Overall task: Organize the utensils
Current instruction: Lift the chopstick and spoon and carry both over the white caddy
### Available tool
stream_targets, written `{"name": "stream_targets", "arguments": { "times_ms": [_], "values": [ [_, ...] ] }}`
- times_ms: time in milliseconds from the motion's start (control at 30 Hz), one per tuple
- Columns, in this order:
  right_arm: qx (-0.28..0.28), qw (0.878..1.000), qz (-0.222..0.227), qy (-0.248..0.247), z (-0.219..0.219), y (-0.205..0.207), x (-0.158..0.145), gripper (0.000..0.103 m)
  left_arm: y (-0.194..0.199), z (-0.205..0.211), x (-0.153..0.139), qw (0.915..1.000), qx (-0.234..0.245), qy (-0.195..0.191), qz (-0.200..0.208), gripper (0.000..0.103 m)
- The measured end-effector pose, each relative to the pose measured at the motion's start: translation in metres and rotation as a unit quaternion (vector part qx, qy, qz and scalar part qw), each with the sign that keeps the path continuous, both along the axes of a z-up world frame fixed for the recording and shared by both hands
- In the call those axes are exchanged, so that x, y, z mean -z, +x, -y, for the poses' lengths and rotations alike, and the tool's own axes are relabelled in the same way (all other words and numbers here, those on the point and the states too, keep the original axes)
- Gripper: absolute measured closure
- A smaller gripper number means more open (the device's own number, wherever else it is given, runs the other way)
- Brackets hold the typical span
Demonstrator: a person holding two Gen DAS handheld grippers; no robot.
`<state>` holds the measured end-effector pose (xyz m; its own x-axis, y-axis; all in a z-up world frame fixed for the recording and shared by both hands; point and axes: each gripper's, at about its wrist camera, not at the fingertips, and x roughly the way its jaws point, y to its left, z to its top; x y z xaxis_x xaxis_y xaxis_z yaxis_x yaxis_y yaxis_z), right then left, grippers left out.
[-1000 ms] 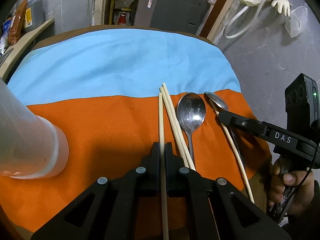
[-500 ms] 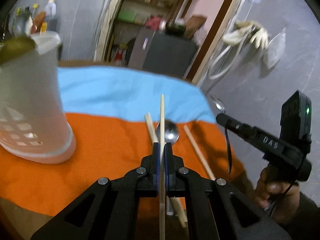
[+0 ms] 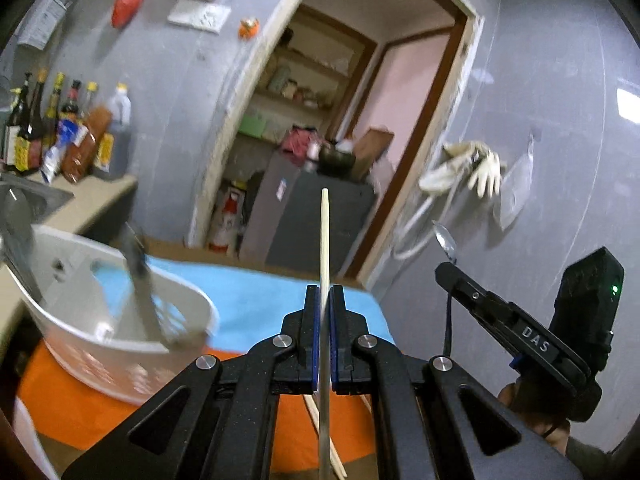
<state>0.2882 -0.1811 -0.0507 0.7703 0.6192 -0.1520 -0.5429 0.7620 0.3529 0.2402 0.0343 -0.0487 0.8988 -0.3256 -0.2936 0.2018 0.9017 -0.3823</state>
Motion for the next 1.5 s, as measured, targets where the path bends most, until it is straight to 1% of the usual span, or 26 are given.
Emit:
{"name": "stream_targets", "arguments": {
  "times_ms": [100,233,367,467,533,667,733,800,900,967,1133,1233,1433,1500],
  "values": [
    [-0.007,1.000,0.025,0.014,-0.020,-0.006,-0.018,0.099,-0.006,-0.024,-0.022,0.9997,-0.018,0.000,0.017,0.101],
    [-0.018,0.998,0.057,0.019,-0.050,-0.011,-0.035,0.099,-0.009,-0.059,-0.044,0.9982,-0.045,0.005,0.040,0.101],
    [-0.026,0.996,0.082,0.020,-0.084,-0.015,-0.047,0.099,-0.010,-0.094,-0.056,0.9951,-0.076,0.004,0.063,0.101],
    [-0.024,0.995,0.096,0.018,-0.105,-0.016,-0.052,0.099,-0.011,-0.116,-0.058,0.9921,-0.098,0.005,0.078,0.101],
    [-0.019,0.994,0.104,0.017,-0.118,-0.015,-0.054,0.099,-0.011,-0.130,-0.055,0.9901,-0.111,0.002,0.086,0.101],
    [-0.017,0.994,0.109,0.027,-0.134,-0.009,-0.048,0.099,-0.008,-0.162,-0.046,0.9858,-0.136,-0.026,0.096,0.101],
    [-0.016,0.994,0.104,0.037,-0.140,-0.004,-0.042,0.099,-0.005,-0.179,-0.037,0.9822,-0.151,-0.054,0.098,0.101],
    [-0.014,0.994,0.100,0.046,-0.145,0.000,-0.035,0.099,-0.002,-0.194,-0.029,0.9767,-0.167,-0.086,0.104,0.101],
    [-0.009,0.994,0.099,0.052,-0.153,0.006,-0.021,0.099,0.002,-0.211,-0.017,0.9685,-0.189,-0.114,0.114,0.101],
    [-0.006,0.994,0.100,0.051,-0.156,0.009,-0.012,0.099,0.003,-0.218,-0.008,0.9641,-0.193,-0.130,0.127,0.101],
    [0.004,0.993,0.114,0.034,-0.163,0.012,0.007,0.099,0.007,-0.227,0.005,0.9582,-0.202,-0.138,0.148,0.101],
    [0.010,0.992,0.124,0.022,-0.168,0.011,0.017,0.099,0.008,-0.228,0.011,0.9551,-0.209,-0.136,0.160,0.101],
    [0.015,0.989,0.150,-0.005,-0.180,0.009,0.031,0.098,0.010,-0.220,0.018,0.9529,-0.216,-0.094,0.192,0.101],
    [0.016,0.987,0.161,-0.015,-0.183,0.008,0.035,0.098,0.008,-0.215,0.022,0.9507,-0.219,-0.077,0.205,0.101]
  ]
}}
